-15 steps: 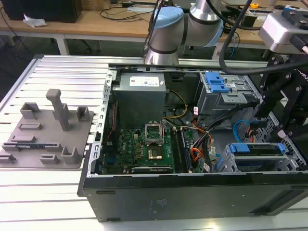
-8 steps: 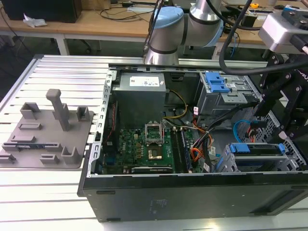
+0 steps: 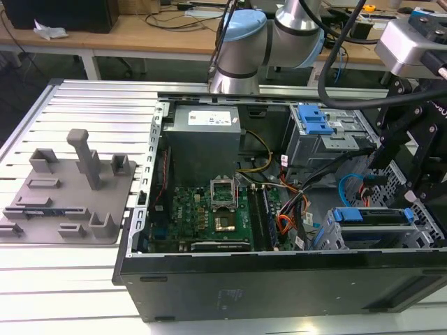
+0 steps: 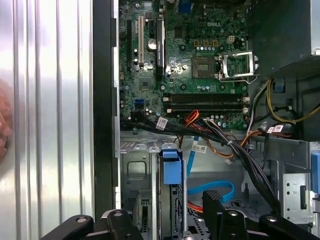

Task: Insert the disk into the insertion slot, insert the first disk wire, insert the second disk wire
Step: 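Insert the first disk wire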

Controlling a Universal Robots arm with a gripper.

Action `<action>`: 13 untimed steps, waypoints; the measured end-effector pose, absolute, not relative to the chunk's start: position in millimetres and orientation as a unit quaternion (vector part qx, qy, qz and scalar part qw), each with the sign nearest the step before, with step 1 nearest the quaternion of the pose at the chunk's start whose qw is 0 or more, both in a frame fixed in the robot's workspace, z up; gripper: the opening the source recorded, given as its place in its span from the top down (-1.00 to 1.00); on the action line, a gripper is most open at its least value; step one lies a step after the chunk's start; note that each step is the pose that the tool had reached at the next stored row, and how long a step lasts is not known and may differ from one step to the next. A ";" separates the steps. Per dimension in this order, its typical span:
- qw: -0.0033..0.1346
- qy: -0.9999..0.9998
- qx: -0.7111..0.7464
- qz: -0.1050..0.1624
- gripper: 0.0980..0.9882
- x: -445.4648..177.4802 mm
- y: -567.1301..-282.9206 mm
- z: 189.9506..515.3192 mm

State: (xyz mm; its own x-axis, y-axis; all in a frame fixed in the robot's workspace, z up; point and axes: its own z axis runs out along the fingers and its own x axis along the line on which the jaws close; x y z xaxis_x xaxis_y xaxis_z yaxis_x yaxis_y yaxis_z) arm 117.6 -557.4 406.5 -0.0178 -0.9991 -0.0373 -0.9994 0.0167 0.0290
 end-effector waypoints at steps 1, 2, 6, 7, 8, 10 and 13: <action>0.003 0.713 -0.701 0.023 -0.17 117.6 -557.4 406.5; 0.003 0.713 -0.701 0.023 -0.17 117.6 -557.4 406.5; -0.001 0.713 -0.701 0.019 -0.17 117.6 -555.5 406.4; -0.007 0.713 -0.701 0.014 -0.17 117.7 -554.3 406.5; -0.016 0.713 -0.701 0.004 -0.17 117.6 -553.1 406.4; -0.027 0.714 -0.700 -0.017 -0.17 116.2 -552.8 406.5; -0.005 0.714 -0.699 -0.039 -0.17 116.2 -552.7 406.5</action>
State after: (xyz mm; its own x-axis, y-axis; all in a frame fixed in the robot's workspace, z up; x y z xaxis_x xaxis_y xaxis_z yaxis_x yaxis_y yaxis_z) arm 116.2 -552.7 406.5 -0.0228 -0.9978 0.0617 -0.9986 0.0198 -0.0493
